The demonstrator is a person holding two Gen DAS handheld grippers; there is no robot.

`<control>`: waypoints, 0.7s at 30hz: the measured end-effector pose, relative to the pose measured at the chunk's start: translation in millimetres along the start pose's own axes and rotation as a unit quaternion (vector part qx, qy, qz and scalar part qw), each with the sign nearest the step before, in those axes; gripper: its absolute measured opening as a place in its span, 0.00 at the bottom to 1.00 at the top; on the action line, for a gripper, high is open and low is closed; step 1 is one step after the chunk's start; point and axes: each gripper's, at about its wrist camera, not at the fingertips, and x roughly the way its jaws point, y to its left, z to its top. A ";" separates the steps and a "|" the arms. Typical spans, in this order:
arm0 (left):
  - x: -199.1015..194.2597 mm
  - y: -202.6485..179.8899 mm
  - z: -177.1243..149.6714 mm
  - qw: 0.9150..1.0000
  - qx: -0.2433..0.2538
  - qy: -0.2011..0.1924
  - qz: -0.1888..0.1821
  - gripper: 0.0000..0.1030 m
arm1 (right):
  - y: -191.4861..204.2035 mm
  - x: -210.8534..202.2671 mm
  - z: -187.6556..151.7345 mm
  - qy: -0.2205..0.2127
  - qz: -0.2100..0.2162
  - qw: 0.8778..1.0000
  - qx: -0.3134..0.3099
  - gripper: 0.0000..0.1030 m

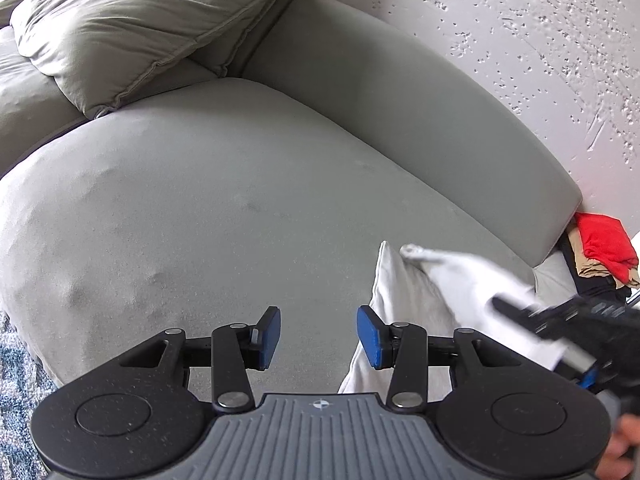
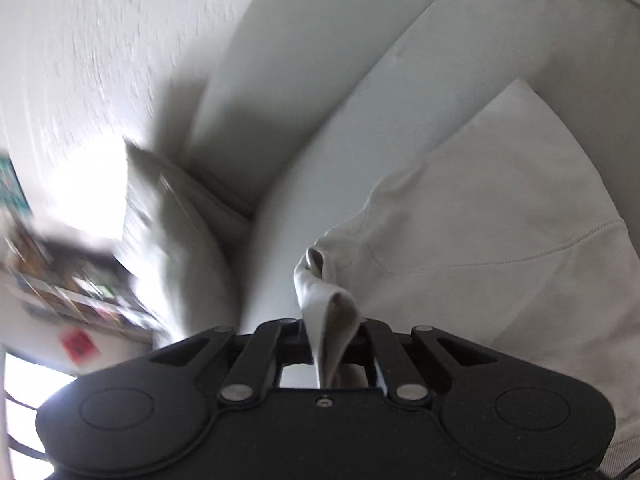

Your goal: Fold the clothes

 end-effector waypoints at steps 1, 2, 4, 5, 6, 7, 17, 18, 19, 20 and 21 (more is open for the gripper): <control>-0.4 0.9 0.2 1.000 -0.005 0.000 -0.001 0.40 | 1.5 -2.1 -0.1 -0.002 0.002 1.000 -0.002 0.04; -0.8 1.9 0.4 1.000 -0.010 0.000 -0.001 0.40 | 3.2 -4.0 -0.5 -0.003 0.003 1.000 -0.004 0.04; -1.4 4.7 1.0 1.000 -0.022 0.000 -0.004 0.40 | 6.5 -7.7 -1.1 -0.005 0.005 1.000 -0.009 0.04; -2.2 5.3 1.2 1.000 -0.027 -0.001 -0.004 0.40 | 11.7 -5.9 -2.2 -0.001 -0.008 1.000 -0.023 0.04; -2.8 5.5 1.5 1.000 -0.029 -0.002 -0.002 0.40 | 13.4 -1.7 -4.9 0.006 -0.022 0.999 -0.036 0.04; -3.5 5.6 1.7 1.000 -0.030 -0.004 -0.001 0.40 | 14.9 2.7 -7.7 0.013 -0.036 0.998 -0.050 0.04; -7.2 4.7 1.7 0.999 -0.030 -0.013 0.007 0.40 | 49.3 6.0 -55.1 0.036 -0.122 0.975 -0.183 0.04; -7.2 4.1 1.9 0.999 -0.029 -0.015 0.009 0.40 | 50.0 5.6 -59.6 0.038 -0.128 0.973 -0.190 0.04; -7.8 3.2 1.8 0.999 -0.026 -0.018 0.011 0.40 | 48.9 4.8 -65.5 0.041 -0.135 0.970 -0.199 0.04; -8.3 2.5 1.5 0.999 -0.025 -0.019 0.011 0.40 | 48.6 7.6 -66.7 0.050 -0.137 0.968 -0.205 0.09; -8.8 1.8 1.2 0.999 -0.023 -0.021 0.012 0.40 | 48.2 10.7 -67.7 0.060 -0.138 0.966 -0.210 0.19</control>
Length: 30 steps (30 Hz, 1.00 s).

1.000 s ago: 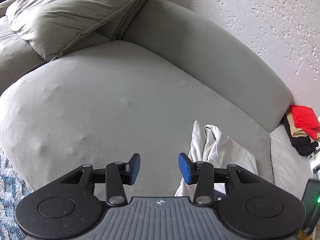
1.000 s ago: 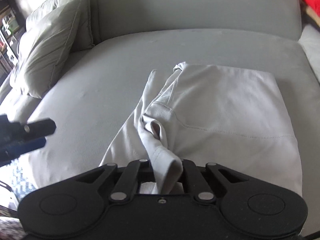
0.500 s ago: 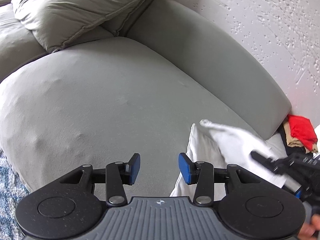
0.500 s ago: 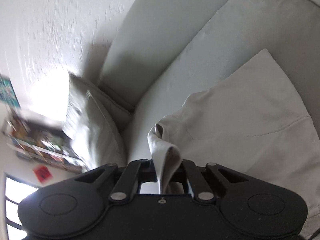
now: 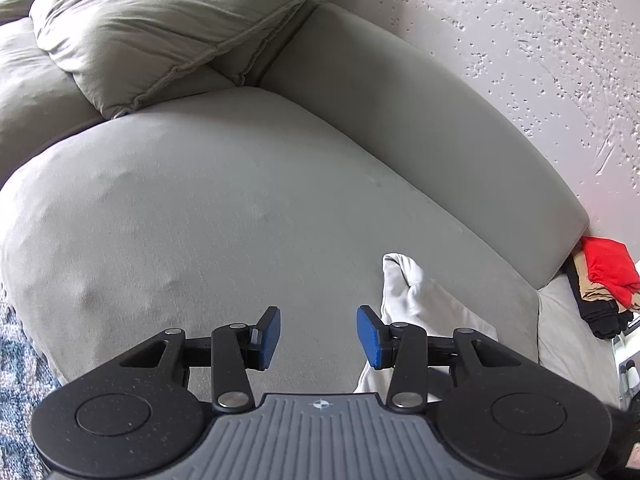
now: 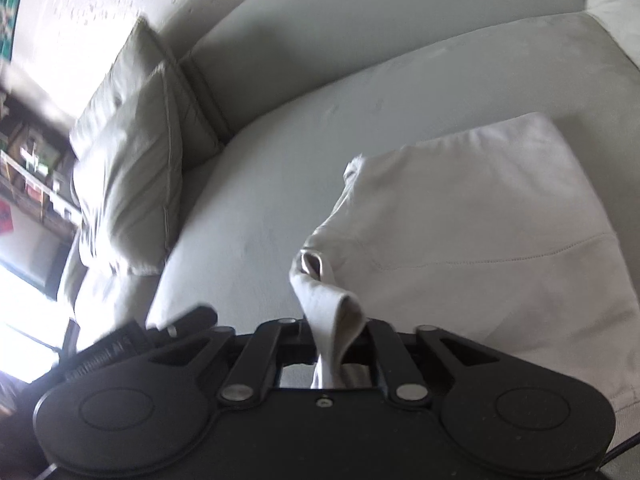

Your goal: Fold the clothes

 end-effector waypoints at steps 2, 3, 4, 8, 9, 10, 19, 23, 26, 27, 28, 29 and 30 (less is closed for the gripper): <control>-1.1 -0.2 -0.4 1.000 0.000 -0.002 0.001 0.40 | -2.1 0.5 -2.6 0.031 0.031 0.999 -0.017 0.36; -1.6 0.2 -0.5 1.000 -0.001 -0.003 0.001 0.40 | -1.1 -3.9 -3.6 0.038 0.048 0.998 -0.028 0.37; -1.9 1.2 -0.2 1.000 -0.003 -0.004 0.001 0.40 | -1.1 -10.8 -4.5 0.037 0.054 0.997 -0.042 0.37; -0.1 0.6 -0.9 1.000 0.000 0.002 -0.001 0.39 | -17.5 -47.7 4.3 0.009 0.044 0.996 -0.075 0.38; 2.1 -2.4 -1.6 1.000 0.008 0.006 -0.001 0.38 | -24.3 -57.4 6.9 -0.003 0.036 0.996 -0.079 0.38; 4.3 -5.5 -2.4 1.000 0.016 0.011 -0.001 0.36 | -31.1 -67.1 9.5 -0.014 0.028 0.996 -0.084 0.38; 42.8 -89.0 -48.2 0.964 0.245 0.104 0.010 0.08 | -81.8 -74.8 -1.1 -0.037 -0.048 0.988 -0.145 0.23; 56.8 -113.9 -79.2 0.925 0.350 0.136 0.066 0.15 | -80.7 -53.4 -26.7 0.000 -0.090 0.970 -0.226 0.23; 44.1 -109.5 -90.1 0.909 0.383 0.130 0.099 0.16 | -85.6 -75.0 -44.2 -0.002 -0.094 0.960 -0.264 0.22; 39.5 -106.3 -91.6 0.907 0.385 0.130 0.110 0.16 | -86.7 -83.2 -48.1 -0.002 -0.094 0.958 -0.272 0.22; 33.9 -102.2 -89.9 0.910 0.378 0.131 0.113 0.16 | -90.0 -91.7 -44.9 0.008 -0.092 0.962 -0.258 0.22; 26.0 -97.7 -87.4 0.916 0.365 0.127 0.107 0.16 | -94.5 -99.7 -39.6 0.014 -0.079 0.967 -0.241 0.23; 17.1 -93.6 -82.6 0.926 0.347 0.116 0.093 0.16 | -99.0 -107.6 -34.1 0.020 -0.065 0.972 -0.224 0.23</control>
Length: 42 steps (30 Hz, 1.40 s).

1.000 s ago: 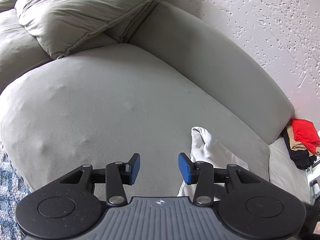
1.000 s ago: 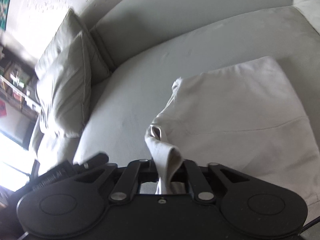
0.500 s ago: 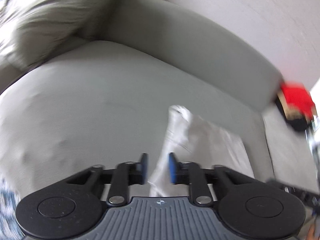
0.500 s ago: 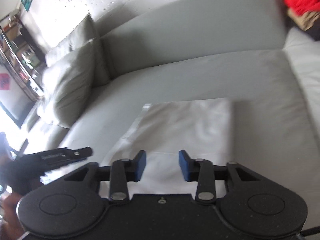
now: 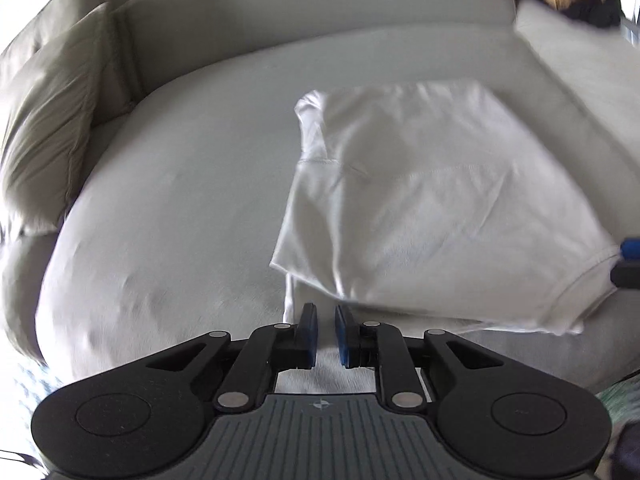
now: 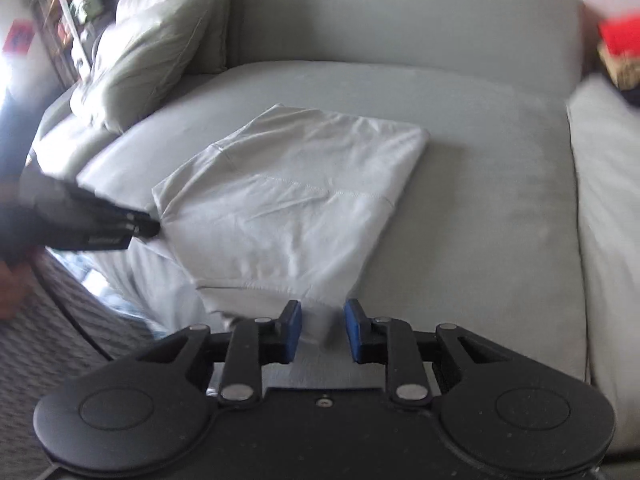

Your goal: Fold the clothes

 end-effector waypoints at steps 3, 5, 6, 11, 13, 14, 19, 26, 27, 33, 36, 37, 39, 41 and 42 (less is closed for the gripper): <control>-23.4 15.8 5.4 0.995 -0.052 -0.080 -0.024 0.17 | -16.4 -16.0 14.3 -0.041 0.015 0.999 0.013 0.25; -28.0 17.4 15.5 0.991 -0.063 -0.118 -0.022 0.19 | -28.3 -15.8 29.3 -0.068 0.026 0.997 0.030 0.27; -27.4 16.4 22.4 0.989 -0.062 -0.130 -0.018 0.19 | -34.0 -10.4 37.9 -0.074 0.030 0.996 0.041 0.27; 19.2 2.3 71.3 0.993 -0.046 -0.097 -0.042 0.12 | -60.1 41.9 80.7 -0.056 0.079 0.990 0.100 0.27; 44.8 -6.5 87.1 0.993 -0.049 -0.064 -0.081 0.09 | -68.9 66.0 90.4 -0.042 0.117 0.984 0.127 0.26; 59.1 -9.7 89.1 0.993 -0.051 -0.046 -0.094 0.09 | -73.4 77.7 91.8 -0.034 0.139 0.979 0.145 0.26; 93.5 8.0 91.2 0.993 -0.117 -0.016 -0.025 0.11 | -111.9 134.8 79.4 0.005 0.189 0.937 0.295 0.14; 78.1 59.6 89.3 0.967 -0.243 -0.075 -0.006 0.05 | -159.3 118.1 85.6 -0.097 0.075 0.911 0.394 0.15; 73.2 63.2 88.0 0.963 -0.252 -0.088 -0.032 0.06 | -157.3 115.7 87.2 -0.105 0.088 0.909 0.393 0.18; 86.8 6.8 107.6 0.979 -0.117 -0.087 -0.142 0.08 | -127.2 134.3 104.9 -0.096 0.197 0.908 0.356 0.23; 112.1 -15.6 117.8 0.981 -0.083 -0.056 -0.166 0.09 | -110.1 159.6 111.5 -0.061 0.233 0.909 0.340 0.23; 121.0 -19.6 120.8 0.982 -0.082 -0.048 -0.165 0.10 | -106.4 168.4 113.7 -0.049 0.236 0.911 0.336 0.23; 138.8 -15.9 127.1 0.985 -0.089 -0.047 -0.138 0.16 | -105.3 184.6 118.9 -0.029 0.220 0.916 0.336 0.16; 150.5 -3.8 135.6 0.987 -0.118 -0.048 -0.097 0.14 | -113.3 190.6 116.9 -0.038 0.197 0.913 0.354 0.00; 155.5 5.1 135.8 0.987 -0.137 -0.047 -0.073 0.11 | -117.5 193.4 115.7 -0.043 0.186 0.912 0.363 0.00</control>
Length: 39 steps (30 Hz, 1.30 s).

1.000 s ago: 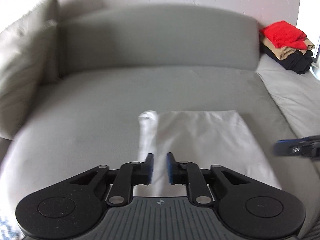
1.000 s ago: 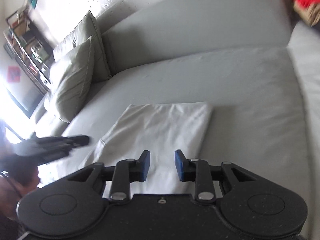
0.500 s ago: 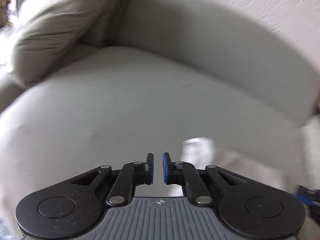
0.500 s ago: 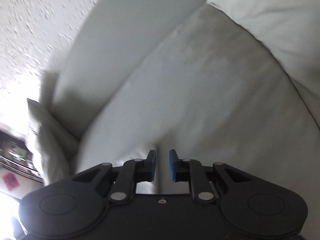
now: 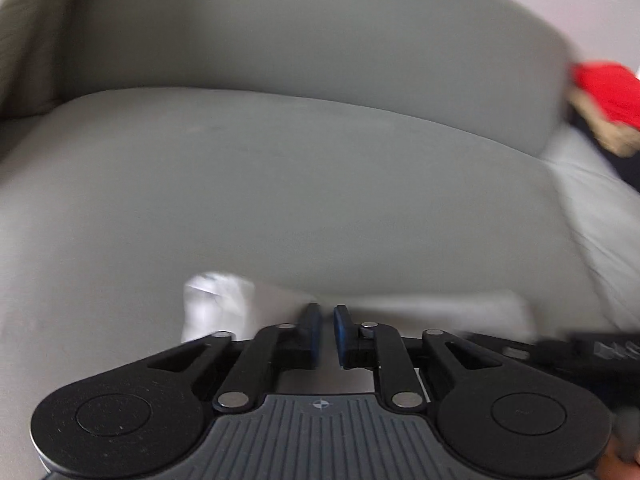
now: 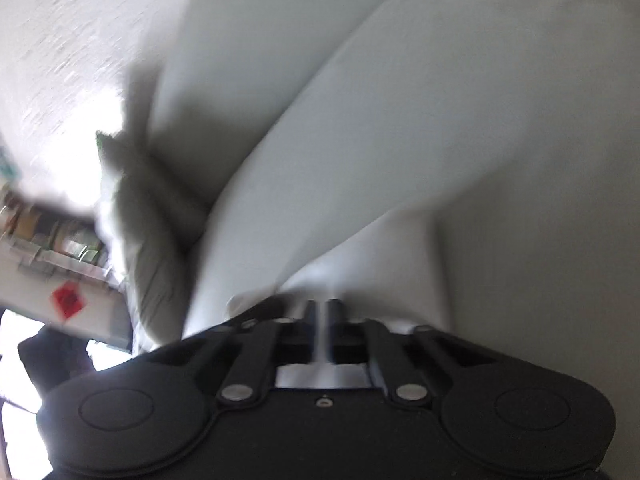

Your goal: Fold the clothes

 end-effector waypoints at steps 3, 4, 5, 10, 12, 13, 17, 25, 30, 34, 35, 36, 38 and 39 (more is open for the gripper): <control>7.0 27.0 4.8 0.996 -0.053 -0.012 0.072 0.11 | -15.7 -10.1 7.7 -0.058 -0.023 0.998 0.018 0.00; 6.6 35.6 5.1 0.993 -0.069 -0.016 0.095 0.11 | -19.1 -14.2 10.2 -0.074 -0.031 0.997 0.020 0.00; 4.4 43.1 4.2 0.989 -0.076 -0.019 0.122 0.11 | -21.0 -17.5 11.3 -0.088 -0.041 0.995 0.022 0.00; -21.0 72.1 -1.5 0.970 -0.115 -0.035 0.211 0.10 | -21.6 -36.7 10.0 -0.138 -0.089 0.986 0.023 0.00; -40.6 78.9 -5.4 0.967 -0.133 -0.043 0.214 0.10 | -14.0 -47.3 1.1 -0.155 -0.104 0.982 0.024 0.02; -50.3 81.9 -7.5 0.965 -0.142 -0.047 0.214 0.10 | -10.2 -52.6 -3.4 -0.163 -0.112 0.980 0.024 0.05; -86.2 63.4 -25.6 0.989 -0.123 -0.047 0.074 0.11 | -3.1 -80.4 -21.6 -0.137 -0.071 0.988 -0.003 0.20; -80.6 14.3 -60.3 0.990 0.069 -0.011 0.120 0.26 | 35.7 -67.3 -87.5 -0.021 -0.090 0.976 -0.199 0.15; -109.6 61.4 -73.3 0.973 0.017 0.022 0.228 0.22 | 42.1 -104.3 -105.3 -0.013 -0.176 0.951 -0.254 0.20; -144.9 72.6 -85.7 0.979 -0.008 0.019 0.203 0.21 | 46.0 -146.8 -134.6 -0.030 -0.222 0.929 -0.294 0.21; -151.1 70.1 -87.8 0.983 -0.014 0.019 0.183 0.21 | 47.6 -157.7 -140.8 -0.035 -0.219 0.929 -0.296 0.24; -162.6 63.8 -93.3 0.986 -0.015 0.010 0.164 0.21 | 48.8 -168.6 -147.0 -0.042 -0.209 0.931 -0.297 0.28; -180.1 42.5 -104.9 0.992 -0.010 -0.011 0.128 0.24 | 55.9 -177.6 -154.7 -0.059 -0.190 0.932 -0.303 0.32; -186.1 33.2 -112.0 0.993 -0.003 -0.017 0.120 0.31 | 56.2 -181.7 -160.4 -0.066 -0.176 0.932 -0.309 0.33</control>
